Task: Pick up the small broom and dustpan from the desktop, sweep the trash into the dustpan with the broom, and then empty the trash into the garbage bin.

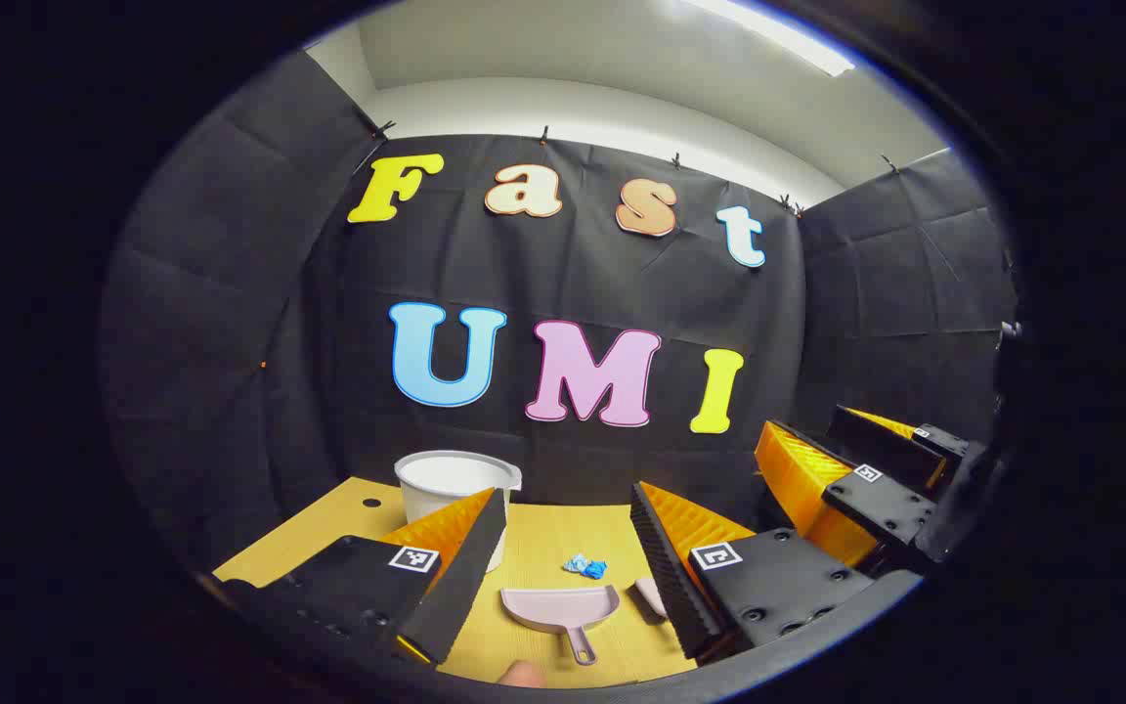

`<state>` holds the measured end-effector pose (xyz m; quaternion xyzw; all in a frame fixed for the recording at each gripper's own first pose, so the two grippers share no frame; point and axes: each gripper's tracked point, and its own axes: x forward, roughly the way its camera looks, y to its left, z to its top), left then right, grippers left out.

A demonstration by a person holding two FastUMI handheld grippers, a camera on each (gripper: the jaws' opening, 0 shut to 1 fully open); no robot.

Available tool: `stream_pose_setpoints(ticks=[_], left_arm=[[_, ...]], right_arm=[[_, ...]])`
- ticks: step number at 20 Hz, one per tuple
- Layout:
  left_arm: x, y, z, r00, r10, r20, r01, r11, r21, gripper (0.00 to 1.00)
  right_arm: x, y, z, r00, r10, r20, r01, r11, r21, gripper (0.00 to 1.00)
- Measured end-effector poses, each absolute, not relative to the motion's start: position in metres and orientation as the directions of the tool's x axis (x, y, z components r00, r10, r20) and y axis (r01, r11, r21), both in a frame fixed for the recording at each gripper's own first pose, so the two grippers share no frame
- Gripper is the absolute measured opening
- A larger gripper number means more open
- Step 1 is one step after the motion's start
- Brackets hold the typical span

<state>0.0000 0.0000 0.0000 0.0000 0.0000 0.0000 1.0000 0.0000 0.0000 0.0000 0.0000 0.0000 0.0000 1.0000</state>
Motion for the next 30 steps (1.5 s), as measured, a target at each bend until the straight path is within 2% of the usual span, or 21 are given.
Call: stream_pose_setpoints(ticks=[2, 4, 5, 6, 8, 9, 10, 12, 17, 21, 23, 24, 27, 28, 30], left_arm=[[-0.001, 0.003, -0.001, 1.000, 0.005, -0.003, -0.005, 1.000, 0.000, 0.76], [-0.001, 0.005, -0.006, 1.000, 0.009, -0.010, -0.009, 1.000, 0.000, 0.76], [0.001, 0.006, -0.010, 1.000, 0.009, -0.015, -0.009, 1.000, 0.000, 0.76], [0.002, 0.007, -0.012, 1.000, 0.013, -0.021, -0.014, 1.000, -0.002, 0.76], [0.004, 0.009, -0.016, 0.999, 0.019, -0.034, -0.019, 1.000, -0.012, 0.76], [0.005, 0.010, -0.016, 0.999, 0.020, -0.035, -0.020, 1.000, -0.018, 0.76], [0.006, 0.010, -0.015, 0.999, 0.018, -0.037, -0.019, 1.000, -0.022, 0.76], [0.006, 0.011, -0.015, 0.999, 0.018, -0.039, -0.018, 1.000, -0.013, 0.76], [0.005, 0.023, -0.011, 0.997, 0.060, -0.044, -0.058, 0.998, 0.040, 0.76], [-0.002, 0.034, 0.004, 0.994, 0.106, 0.004, -0.106, 0.991, 0.076, 0.76], [-0.004, 0.041, 0.003, 0.992, 0.125, 0.003, -0.125, 0.988, 0.086, 0.76], [-0.005, 0.043, 0.004, 0.992, 0.130, 0.005, -0.130, 0.988, 0.085, 0.76], [-0.007, 0.045, 0.004, 0.991, 0.130, 0.007, -0.130, 0.989, 0.071, 0.76], [-0.006, 0.046, 0.002, 0.992, 0.129, 0.005, -0.129, 0.989, 0.065, 0.76], [-0.004, 0.043, -0.006, 0.992, 0.127, -0.020, -0.125, 0.991, 0.051, 0.76]], right_arm=[[0.000, -0.001, -0.006, 1.000, -0.003, -0.020, 0.003, 1.000, 0.024, 0.98], [0.002, -0.005, -0.011, 0.999, -0.015, -0.040, 0.017, 0.999, 0.037, 0.98], [0.002, -0.007, -0.013, 0.999, -0.019, -0.046, 0.021, 0.999, 0.038, 0.94], [0.003, -0.010, -0.016, 0.998, -0.024, -0.051, 0.025, 0.999, 0.033, 0.98], [0.005, -0.012, -0.023, 0.997, -0.028, -0.069, 0.030, 0.999, 0.023, 0.98], [0.005, -0.013, -0.026, 0.996, -0.029, -0.081, 0.031, 0.999, 0.021, 0.94], [0.007, -0.013, -0.030, 0.995, -0.028, -0.091, 0.030, 0.999, 0.022, 0.98], [0.008, -0.010, -0.035, 0.994, -0.025, -0.111, 0.029, 0.999, 0.036, 0.98], [0.020, 0.003, -0.042, 0.991, 0.014, -0.134, -0.006, 0.998, 0.065, 0.94], [0.031, 0.015, -0.050, 0.986, 0.051, -0.159, -0.040, 0.996, 0.076, 0.94], [0.035, 0.021, -0.049, 0.985, 0.065, -0.159, -0.051, 0.995, 0.085, 0.98], [0.037, 0.024, -0.051, 0.984, 0.074, -0.161, -0.060, 0.994, 0.090, 0.94], [0.039, 0.030, -0.045, 0.985, 0.080, -0.152, -0.067, 0.994, 0.089, 0.94], [0.039, 0.031, -0.045, 0.986, 0.079, -0.147, -0.066, 0.994, 0.091, 0.98], [0.040, 0.028, -0.039, 0.989, 0.065, -0.134, -0.055, 0.996, 0.076, 0.94]])
